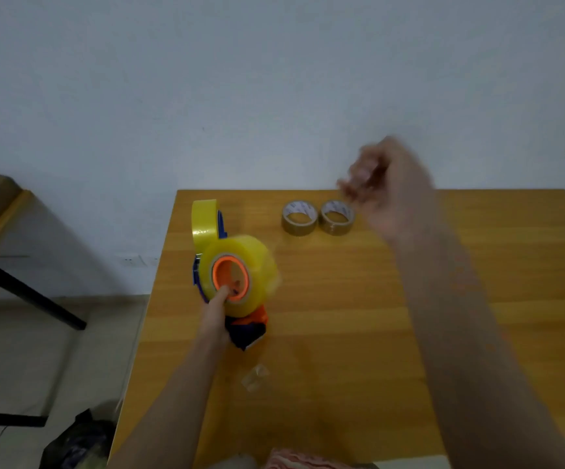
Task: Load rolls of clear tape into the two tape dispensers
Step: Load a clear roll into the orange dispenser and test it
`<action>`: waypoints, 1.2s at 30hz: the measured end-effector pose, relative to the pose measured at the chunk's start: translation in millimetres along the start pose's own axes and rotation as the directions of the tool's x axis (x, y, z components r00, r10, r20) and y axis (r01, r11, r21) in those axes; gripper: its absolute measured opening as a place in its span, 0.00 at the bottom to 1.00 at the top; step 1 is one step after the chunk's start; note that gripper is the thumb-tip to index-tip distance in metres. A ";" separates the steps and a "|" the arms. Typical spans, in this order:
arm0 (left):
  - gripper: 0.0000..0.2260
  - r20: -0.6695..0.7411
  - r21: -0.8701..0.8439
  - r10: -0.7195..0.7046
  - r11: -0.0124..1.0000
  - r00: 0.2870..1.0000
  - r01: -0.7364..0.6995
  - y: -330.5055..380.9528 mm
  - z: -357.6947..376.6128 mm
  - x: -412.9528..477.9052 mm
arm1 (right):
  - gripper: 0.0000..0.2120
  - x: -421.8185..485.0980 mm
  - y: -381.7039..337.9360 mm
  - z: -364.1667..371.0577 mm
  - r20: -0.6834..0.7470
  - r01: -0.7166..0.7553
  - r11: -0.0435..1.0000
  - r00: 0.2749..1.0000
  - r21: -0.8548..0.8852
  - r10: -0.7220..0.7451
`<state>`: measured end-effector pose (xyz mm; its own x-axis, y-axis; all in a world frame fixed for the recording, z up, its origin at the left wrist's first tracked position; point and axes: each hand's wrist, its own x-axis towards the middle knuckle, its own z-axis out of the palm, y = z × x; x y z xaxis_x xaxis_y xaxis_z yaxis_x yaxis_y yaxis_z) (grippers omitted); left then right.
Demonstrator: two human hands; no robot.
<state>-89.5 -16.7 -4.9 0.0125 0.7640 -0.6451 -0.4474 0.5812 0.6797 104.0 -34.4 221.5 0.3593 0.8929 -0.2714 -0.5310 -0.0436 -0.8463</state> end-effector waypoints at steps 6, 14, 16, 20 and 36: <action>0.15 -0.018 -0.054 -0.038 0.998 0.999 0.037 -18.8 -16.6 -8.3 | 0.09 16.3 17.4 -18.4 -0.064 -0.029 0.920 0.998 -0.391 0.004; 0.22 0.101 0.121 0.227 0.964 0.969 -0.239 28.6 12.5 -4.8 | 0.25 14.8 115.6 -28.3 -0.120 -0.336 0.769 0.938 -0.544 0.324; 0.16 0.146 0.179 0.297 0.930 0.944 -0.320 36.2 16.0 -6.1 | 0.22 13.0 111.4 -28.9 -0.104 -0.194 0.819 0.981 -0.541 0.164; 0.12 0.171 0.271 0.383 0.868 0.908 -0.417 43.5 21.7 -14.1 | 0.24 9.1 95.9 -24.6 -0.108 -0.083 0.848 0.994 -0.524 0.030; 0.24 0.162 0.353 0.543 0.748 0.824 -0.563 85.9 13.8 -22.8 | 0.09 5.2 93.6 -7.2 -0.120 -0.193 0.877 0.981 -0.439 0.155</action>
<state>-115.9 19.7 73.0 -0.0874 0.9906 -0.1054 -0.0259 0.1035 0.9943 61.7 -37.0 137.6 0.3622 0.8149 -0.4524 -0.1979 -0.4070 -0.8917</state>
